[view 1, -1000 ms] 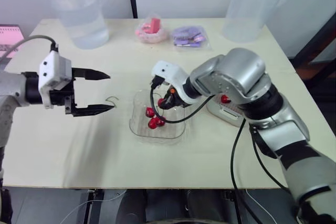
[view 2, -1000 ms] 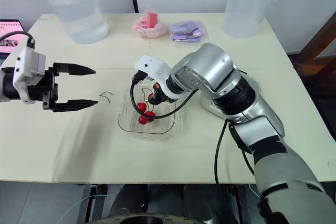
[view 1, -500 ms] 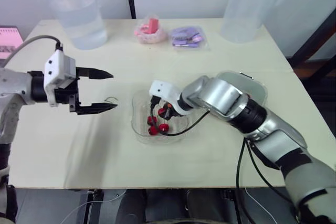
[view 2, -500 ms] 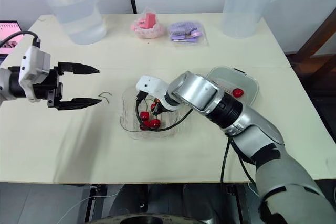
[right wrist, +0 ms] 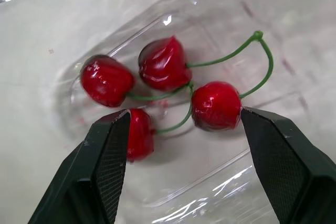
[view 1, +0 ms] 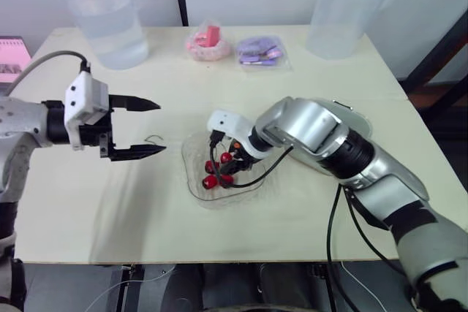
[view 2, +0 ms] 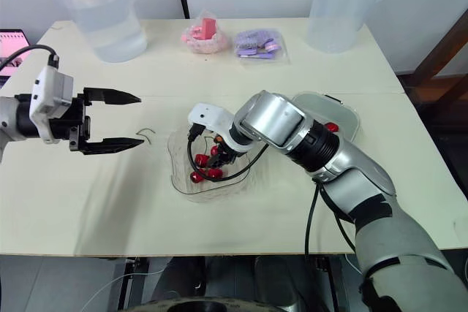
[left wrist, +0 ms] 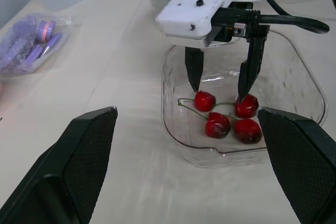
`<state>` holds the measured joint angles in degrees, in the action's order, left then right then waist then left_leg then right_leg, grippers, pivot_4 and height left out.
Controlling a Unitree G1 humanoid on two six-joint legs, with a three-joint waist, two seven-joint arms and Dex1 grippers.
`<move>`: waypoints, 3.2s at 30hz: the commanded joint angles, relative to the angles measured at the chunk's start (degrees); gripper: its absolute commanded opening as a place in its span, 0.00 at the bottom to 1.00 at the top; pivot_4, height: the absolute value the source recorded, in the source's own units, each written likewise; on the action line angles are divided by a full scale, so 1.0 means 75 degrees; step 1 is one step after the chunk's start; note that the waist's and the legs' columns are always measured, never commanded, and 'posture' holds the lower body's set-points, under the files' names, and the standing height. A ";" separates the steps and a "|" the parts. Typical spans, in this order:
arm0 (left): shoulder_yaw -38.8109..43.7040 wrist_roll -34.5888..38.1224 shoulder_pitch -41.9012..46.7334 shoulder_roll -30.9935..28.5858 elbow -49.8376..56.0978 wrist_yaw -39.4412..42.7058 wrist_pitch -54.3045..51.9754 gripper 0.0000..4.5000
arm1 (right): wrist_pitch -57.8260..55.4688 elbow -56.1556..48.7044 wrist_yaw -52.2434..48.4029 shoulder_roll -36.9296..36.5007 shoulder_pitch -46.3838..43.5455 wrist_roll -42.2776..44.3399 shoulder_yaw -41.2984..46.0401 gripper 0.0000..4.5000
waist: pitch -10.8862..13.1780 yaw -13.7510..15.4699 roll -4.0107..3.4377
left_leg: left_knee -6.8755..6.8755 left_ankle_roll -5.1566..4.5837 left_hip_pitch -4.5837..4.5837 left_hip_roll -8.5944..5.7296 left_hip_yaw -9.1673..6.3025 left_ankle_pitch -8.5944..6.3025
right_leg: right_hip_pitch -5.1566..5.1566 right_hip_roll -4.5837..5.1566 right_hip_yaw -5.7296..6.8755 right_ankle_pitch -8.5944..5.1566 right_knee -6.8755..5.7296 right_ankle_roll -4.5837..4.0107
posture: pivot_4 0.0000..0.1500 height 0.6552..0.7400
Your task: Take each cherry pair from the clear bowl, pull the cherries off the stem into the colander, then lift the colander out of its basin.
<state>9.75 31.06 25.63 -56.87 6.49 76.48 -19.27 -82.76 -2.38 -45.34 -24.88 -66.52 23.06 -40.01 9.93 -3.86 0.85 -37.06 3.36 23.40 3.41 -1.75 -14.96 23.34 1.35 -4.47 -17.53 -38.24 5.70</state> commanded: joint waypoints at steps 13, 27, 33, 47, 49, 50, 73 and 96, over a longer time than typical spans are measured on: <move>-0.0052 -0.0108 0.0168 0.0220 0.0019 -0.0016 0.0192 1.00 | -0.1270 0.0292 0.0927 0.0438 -0.0305 0.0030 0.0878 0.78 | 0.0000 -0.0015 0.0001 | 0.0003 0.0000 -0.0002 0.0002 -0.0002 0.0000 | 0.0003 -0.0006 -0.0001 0.0001 -0.0005 -0.0002 | 1.00 0.96; -0.0037 -0.0100 0.0143 0.0173 0.0031 0.0005 0.0180 1.00 | -0.1299 0.1072 0.2710 0.1561 0.0208 0.0193 0.1867 0.78 | -0.0001 -0.0013 0.0002 | 0.0004 0.0000 0.0003 -0.0001 -0.0002 0.0000 | 0.0003 0.0001 0.0001 0.0001 0.0001 -0.0001 | 1.00 0.96; -0.0038 -0.0084 0.0135 0.0182 0.0050 0.0010 0.0170 1.00 | -0.1299 0.1176 0.3185 0.1778 0.0195 0.0390 0.2054 0.78 | -0.0001 -0.0013 0.0002 | 0.0006 0.0000 0.0003 -0.0002 -0.0001 0.0000 | 0.0003 0.0001 0.0001 0.0001 0.0003 -0.0001 | 1.00 0.96; 0.0026 -0.0069 0.0033 0.0186 0.0130 -0.0057 0.0181 1.00 | -0.1299 0.1131 0.3659 0.1766 0.0336 0.0755 0.1875 0.50 | -0.0001 -0.0016 0.0002 | 0.0007 0.0000 0.0003 -0.0001 -0.0001 0.0000 | 0.0003 0.0001 0.0000 0.0001 0.0004 -0.0001 | 1.00 0.96; 0.0030 -0.0064 0.0024 0.0186 0.0141 -0.0066 0.0180 1.00 | -0.1299 0.1155 0.3717 0.1797 0.0327 0.0767 0.1902 0.39 | -0.0001 -0.0017 0.0001 | 0.0007 0.0000 0.0003 -0.0001 -0.0002 0.0000 | 0.0003 0.0000 0.0001 0.0001 0.0004 -0.0001 | 1.00 0.96; 0.0036 -0.0064 0.0009 0.0180 0.0152 -0.0068 0.0183 1.00 | -0.1299 0.1166 0.3745 0.1815 0.0299 0.0780 0.1941 0.39 | -0.0001 -0.0017 0.0002 | 0.0007 0.0000 0.0003 -0.0001 -0.0002 0.0000 | 0.0003 0.0000 0.0001 0.0001 0.0004 -0.0001 | 1.00 0.96; 0.0028 -0.0079 -0.0005 0.0188 0.0179 -0.0128 0.0192 1.00 | -0.1246 0.1139 0.3795 0.1924 0.0337 0.0447 0.1630 0.39 | -0.0001 -0.0018 0.0002 | 0.0009 0.0000 0.0003 -0.0001 -0.0002 0.0000 | 0.0003 0.0000 0.0001 0.0001 0.0005 -0.0001 | 1.00 0.96; -0.0035 -0.0027 0.0016 0.0196 0.0397 -0.0291 0.0035 1.00 | -0.1100 0.0680 0.3390 0.1840 0.0439 0.0009 0.1311 0.45 | -0.0001 -0.0018 0.0001 | 0.0011 0.0000 0.0002 -0.0001 -0.0002 0.0000 | 0.0003 0.0000 0.0001 0.0001 0.0007 -0.0001 | 1.00 0.96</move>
<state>8.35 30.12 25.02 -54.88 7.61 74.70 -18.77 -90.91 4.71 -19.57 -10.87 -63.06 23.37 -29.74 9.92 -3.99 0.86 -36.98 3.36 23.42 3.40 -1.76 -14.96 23.36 1.35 -4.47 -17.52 -38.19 5.69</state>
